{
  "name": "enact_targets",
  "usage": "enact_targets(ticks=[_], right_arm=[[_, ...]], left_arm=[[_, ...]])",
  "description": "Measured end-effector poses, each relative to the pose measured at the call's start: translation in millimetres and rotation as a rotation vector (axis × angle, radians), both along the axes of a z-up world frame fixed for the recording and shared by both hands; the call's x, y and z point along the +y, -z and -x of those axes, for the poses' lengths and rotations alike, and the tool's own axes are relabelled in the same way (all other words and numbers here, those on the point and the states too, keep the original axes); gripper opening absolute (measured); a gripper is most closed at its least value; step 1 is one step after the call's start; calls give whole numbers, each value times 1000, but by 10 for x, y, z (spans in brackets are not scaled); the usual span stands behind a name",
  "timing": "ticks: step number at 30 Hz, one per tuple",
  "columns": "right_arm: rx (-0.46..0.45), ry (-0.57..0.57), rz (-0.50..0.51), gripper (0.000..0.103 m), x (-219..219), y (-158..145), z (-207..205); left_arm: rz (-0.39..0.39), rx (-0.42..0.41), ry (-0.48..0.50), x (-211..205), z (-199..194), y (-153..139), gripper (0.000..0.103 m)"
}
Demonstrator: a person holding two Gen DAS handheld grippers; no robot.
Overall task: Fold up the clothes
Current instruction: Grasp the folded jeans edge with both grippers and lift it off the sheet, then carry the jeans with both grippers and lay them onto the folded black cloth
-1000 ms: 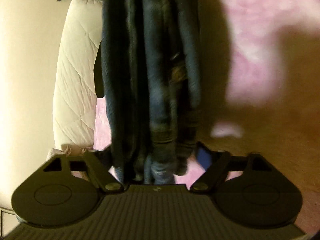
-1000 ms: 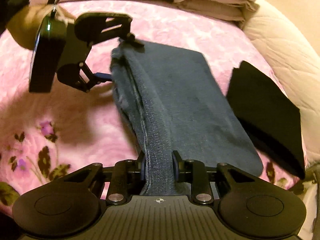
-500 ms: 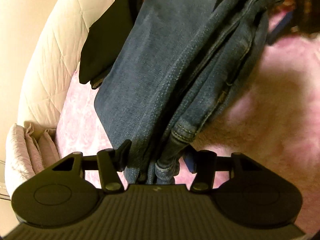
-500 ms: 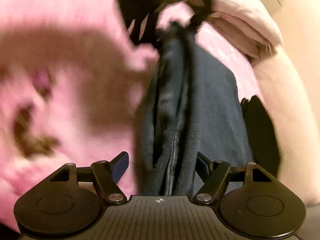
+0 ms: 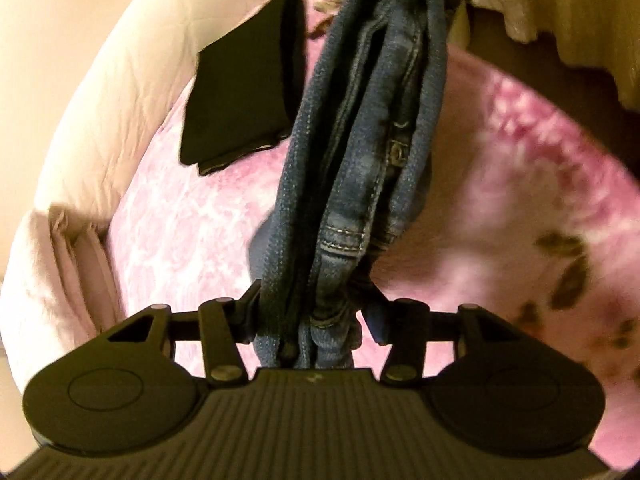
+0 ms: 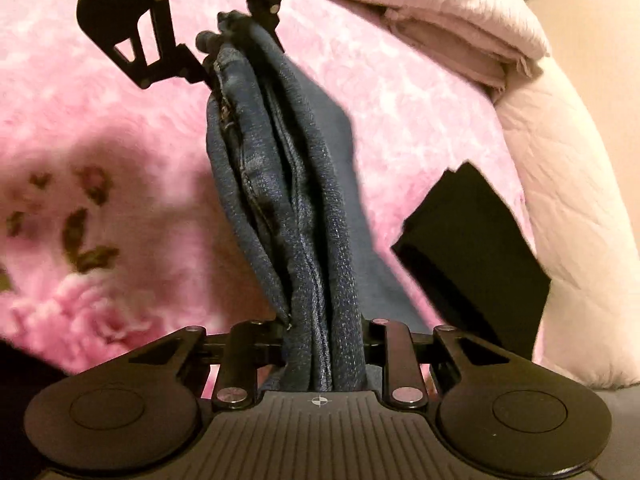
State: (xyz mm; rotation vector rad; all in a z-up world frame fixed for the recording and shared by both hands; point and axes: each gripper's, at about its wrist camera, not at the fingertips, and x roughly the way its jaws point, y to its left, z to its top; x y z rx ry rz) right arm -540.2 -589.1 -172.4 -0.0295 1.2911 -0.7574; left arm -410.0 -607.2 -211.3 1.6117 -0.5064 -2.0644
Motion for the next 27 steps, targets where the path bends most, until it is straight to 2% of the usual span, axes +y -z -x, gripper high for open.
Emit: enact_targets(ticks=[1, 6, 10, 17, 23, 27], right_arm=[[-2, -16, -7, 24, 66, -114, -7], [-28, -70, -40, 24, 333, -538, 4], [-36, -115, -47, 24, 413, -710, -56], [-46, -176, 0, 24, 50, -948, 109], [-55, -199, 120, 24, -552, -1258, 670], [-52, -235, 216, 24, -1267, -1343, 1251]], left_arm=[[-11, 4, -24, -26, 29, -68, 46], [-52, 21, -121, 378, -106, -455, 45], [-54, 38, -197, 512, -146, -639, 45], [9, 63, -242, 351, 41, -1004, 45], [111, 106, -244, -290, 588, -1406, 45], [192, 106, -259, -981, 1151, -1517, 45]])
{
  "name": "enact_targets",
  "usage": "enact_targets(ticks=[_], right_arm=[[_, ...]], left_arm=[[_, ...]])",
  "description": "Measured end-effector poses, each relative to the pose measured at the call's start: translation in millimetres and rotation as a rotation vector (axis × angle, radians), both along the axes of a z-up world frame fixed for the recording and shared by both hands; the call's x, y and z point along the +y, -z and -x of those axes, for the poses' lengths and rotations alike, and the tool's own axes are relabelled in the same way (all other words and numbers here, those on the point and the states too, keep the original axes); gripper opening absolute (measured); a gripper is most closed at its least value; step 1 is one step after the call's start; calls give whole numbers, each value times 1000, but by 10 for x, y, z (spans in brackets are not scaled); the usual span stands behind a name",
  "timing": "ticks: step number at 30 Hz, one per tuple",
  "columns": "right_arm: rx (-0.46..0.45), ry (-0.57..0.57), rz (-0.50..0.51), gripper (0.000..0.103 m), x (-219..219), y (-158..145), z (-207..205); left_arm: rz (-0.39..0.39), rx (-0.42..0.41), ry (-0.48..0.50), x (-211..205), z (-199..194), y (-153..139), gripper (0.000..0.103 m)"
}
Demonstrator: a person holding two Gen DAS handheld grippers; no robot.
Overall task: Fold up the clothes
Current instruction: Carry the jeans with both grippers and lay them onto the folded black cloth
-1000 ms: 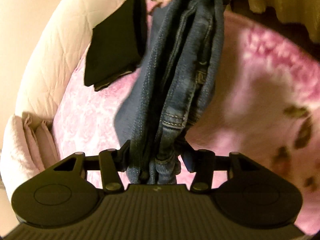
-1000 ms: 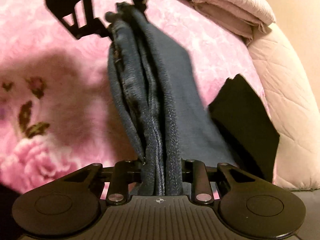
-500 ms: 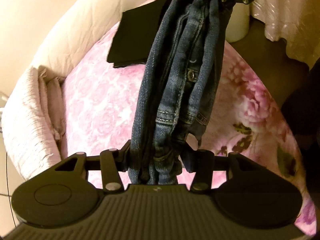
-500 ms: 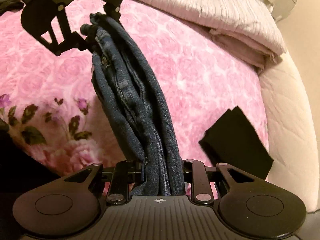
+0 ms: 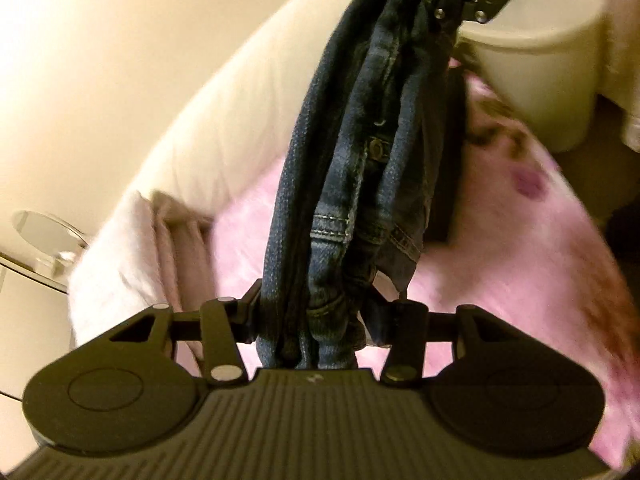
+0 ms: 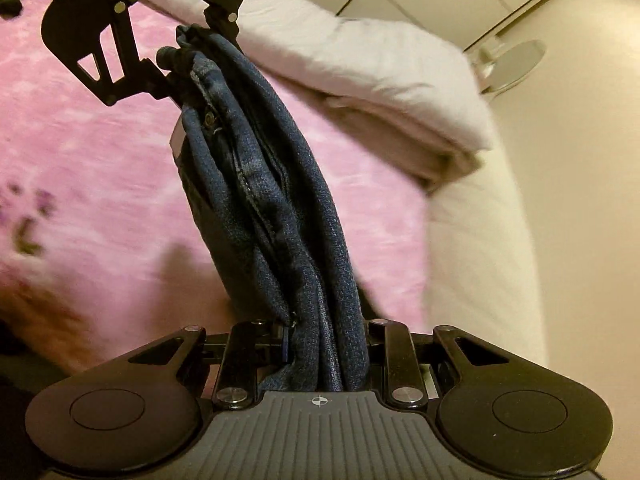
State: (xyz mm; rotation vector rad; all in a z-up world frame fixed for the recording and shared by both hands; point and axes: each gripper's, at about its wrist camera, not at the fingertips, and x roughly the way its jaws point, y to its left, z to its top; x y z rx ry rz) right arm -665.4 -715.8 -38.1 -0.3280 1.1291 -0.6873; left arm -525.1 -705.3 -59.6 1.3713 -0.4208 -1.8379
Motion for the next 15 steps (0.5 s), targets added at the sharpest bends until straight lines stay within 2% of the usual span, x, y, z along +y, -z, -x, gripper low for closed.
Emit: enact_targets(ticks=[5, 8, 11, 13, 15], right_arm=[[13, -66, 126, 26, -1104, 124, 765], [23, -86, 216, 27, -1571, 377, 1127], [23, -56, 182, 27, -1860, 1036, 1395], [50, -50, 116, 27, -1990, 1573, 1523], [99, -65, -3, 29, -2033, 2109, 1598]], left_arm=[[96, -30, -59, -992, 805, 78, 45], [139, -52, -88, -1415, 1196, 378, 45], [122, -107, -79, -1662, 1517, 1140, 45], [28, -153, -72, -1746, 1673, 1778, 46], [-39, -187, -76, -1717, 1736, 2130, 47]])
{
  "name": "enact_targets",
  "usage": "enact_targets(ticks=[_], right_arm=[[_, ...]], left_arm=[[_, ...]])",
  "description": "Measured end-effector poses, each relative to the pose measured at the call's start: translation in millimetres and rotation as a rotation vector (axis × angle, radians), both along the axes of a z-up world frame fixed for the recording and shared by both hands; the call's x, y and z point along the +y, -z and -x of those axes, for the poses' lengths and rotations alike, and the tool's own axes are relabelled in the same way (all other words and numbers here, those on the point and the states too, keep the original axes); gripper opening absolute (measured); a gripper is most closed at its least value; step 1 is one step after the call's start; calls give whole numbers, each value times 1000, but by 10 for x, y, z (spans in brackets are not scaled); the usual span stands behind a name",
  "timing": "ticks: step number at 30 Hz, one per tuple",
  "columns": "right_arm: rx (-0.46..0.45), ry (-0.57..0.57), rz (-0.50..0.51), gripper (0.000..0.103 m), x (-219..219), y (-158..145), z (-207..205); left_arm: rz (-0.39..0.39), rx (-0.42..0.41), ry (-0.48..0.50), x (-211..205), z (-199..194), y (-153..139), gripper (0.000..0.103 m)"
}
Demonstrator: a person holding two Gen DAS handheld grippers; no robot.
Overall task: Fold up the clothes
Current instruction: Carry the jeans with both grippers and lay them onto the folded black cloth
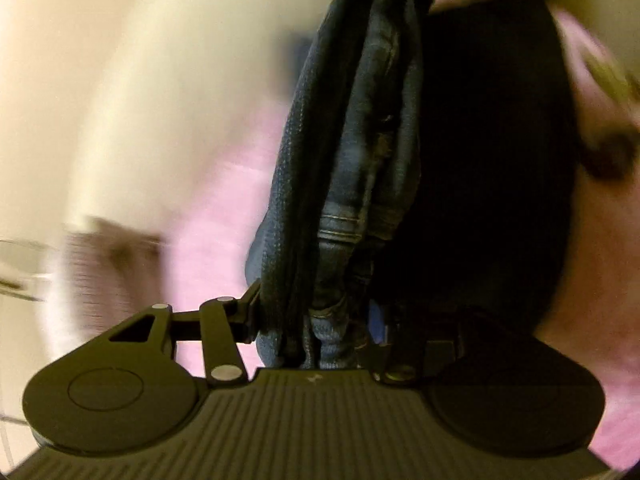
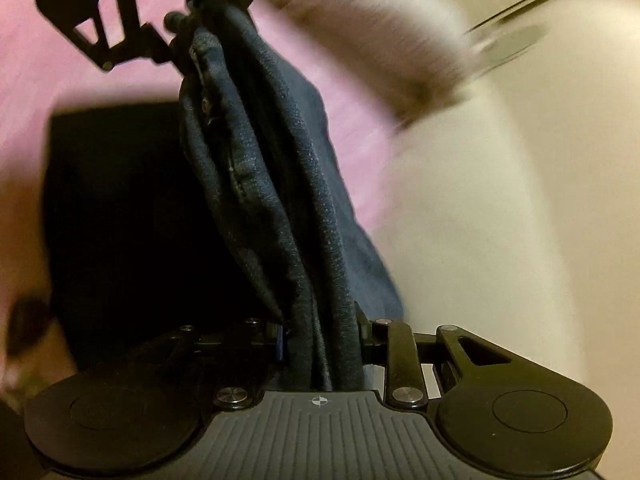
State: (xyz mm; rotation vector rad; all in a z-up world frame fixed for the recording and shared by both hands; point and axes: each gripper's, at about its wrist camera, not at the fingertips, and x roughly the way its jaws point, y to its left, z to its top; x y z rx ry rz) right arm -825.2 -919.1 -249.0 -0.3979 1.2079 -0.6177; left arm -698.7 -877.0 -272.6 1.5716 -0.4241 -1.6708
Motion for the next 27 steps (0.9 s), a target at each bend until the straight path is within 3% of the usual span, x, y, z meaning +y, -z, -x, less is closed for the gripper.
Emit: enact_targets(ticks=[2, 4, 10, 14, 18, 23, 27], right_arm=[[24, -22, -62, 35, 60, 321, 69], [10, -46, -37, 38, 189, 431, 157], [-13, -37, -32, 42, 258, 344, 287], [-52, 12, -79, 31, 140, 212, 293], [-79, 23, -71, 31, 338, 5, 327], [-18, -6, -103, 36, 596, 315, 273], [-38, 6, -123, 37, 552, 252, 322]], left_arm=[[-67, -31, -10, 31, 61, 347, 48], [-41, -16, -12, 90, 12, 359, 48], [-46, 0, 12, 53, -8, 325, 47], [-8, 21, 14, 111, -55, 224, 44], [25, 44, 3, 257, -53, 139, 45], [-32, -42, 22, 291, 41, 587, 45], [-25, 1, 7, 336, 23, 448, 44]])
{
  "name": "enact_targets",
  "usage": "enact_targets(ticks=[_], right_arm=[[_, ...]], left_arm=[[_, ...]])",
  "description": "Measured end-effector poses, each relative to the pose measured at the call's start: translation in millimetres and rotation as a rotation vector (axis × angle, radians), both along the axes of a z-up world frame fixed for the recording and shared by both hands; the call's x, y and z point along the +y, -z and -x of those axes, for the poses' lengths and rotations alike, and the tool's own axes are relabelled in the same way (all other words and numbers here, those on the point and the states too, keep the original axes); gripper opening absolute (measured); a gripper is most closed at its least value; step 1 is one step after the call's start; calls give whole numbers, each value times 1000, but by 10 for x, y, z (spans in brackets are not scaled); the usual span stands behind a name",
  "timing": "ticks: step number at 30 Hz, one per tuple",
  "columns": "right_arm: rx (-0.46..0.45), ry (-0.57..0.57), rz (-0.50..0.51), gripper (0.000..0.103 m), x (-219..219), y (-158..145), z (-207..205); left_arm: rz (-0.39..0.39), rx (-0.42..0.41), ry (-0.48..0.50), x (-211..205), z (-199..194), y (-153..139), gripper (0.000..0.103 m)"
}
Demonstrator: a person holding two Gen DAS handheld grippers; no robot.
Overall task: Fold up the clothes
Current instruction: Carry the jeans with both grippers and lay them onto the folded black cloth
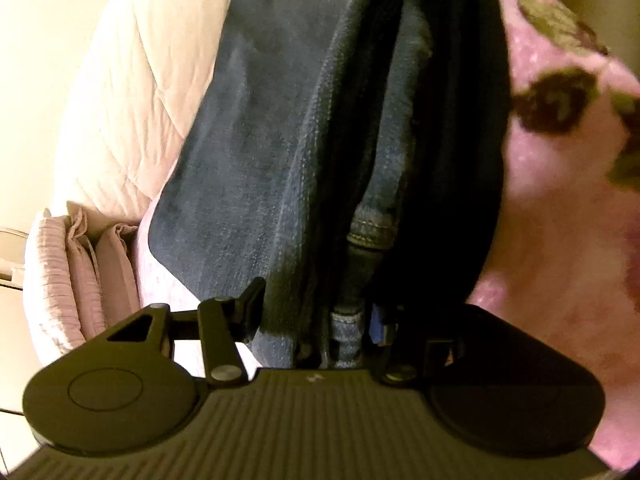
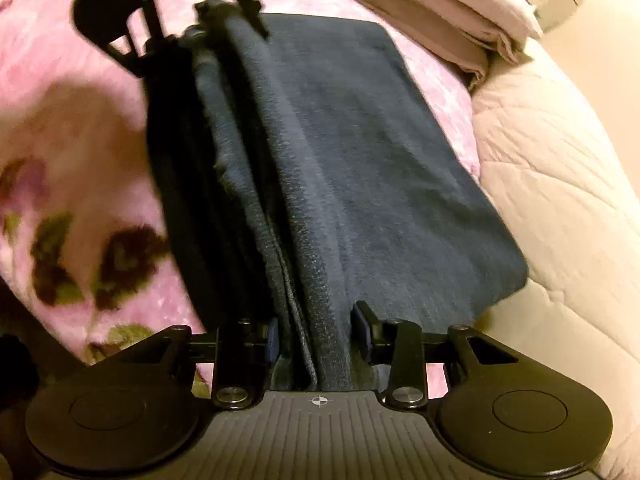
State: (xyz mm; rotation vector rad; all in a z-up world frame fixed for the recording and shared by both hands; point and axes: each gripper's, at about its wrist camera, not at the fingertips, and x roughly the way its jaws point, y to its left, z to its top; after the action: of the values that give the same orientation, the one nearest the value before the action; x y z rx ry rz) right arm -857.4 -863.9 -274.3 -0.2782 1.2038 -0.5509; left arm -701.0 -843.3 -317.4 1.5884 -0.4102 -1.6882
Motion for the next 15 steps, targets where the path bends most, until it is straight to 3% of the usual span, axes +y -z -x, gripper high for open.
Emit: enact_targets(ticks=[7, 15], right_arm=[[21, -26, 19, 37, -36, 87, 5], [34, 0, 26, 43, -68, 97, -35]], left_arm=[[-7, 1, -39, -6, 32, 140, 43], [-4, 15, -43, -71, -27, 52, 49]])
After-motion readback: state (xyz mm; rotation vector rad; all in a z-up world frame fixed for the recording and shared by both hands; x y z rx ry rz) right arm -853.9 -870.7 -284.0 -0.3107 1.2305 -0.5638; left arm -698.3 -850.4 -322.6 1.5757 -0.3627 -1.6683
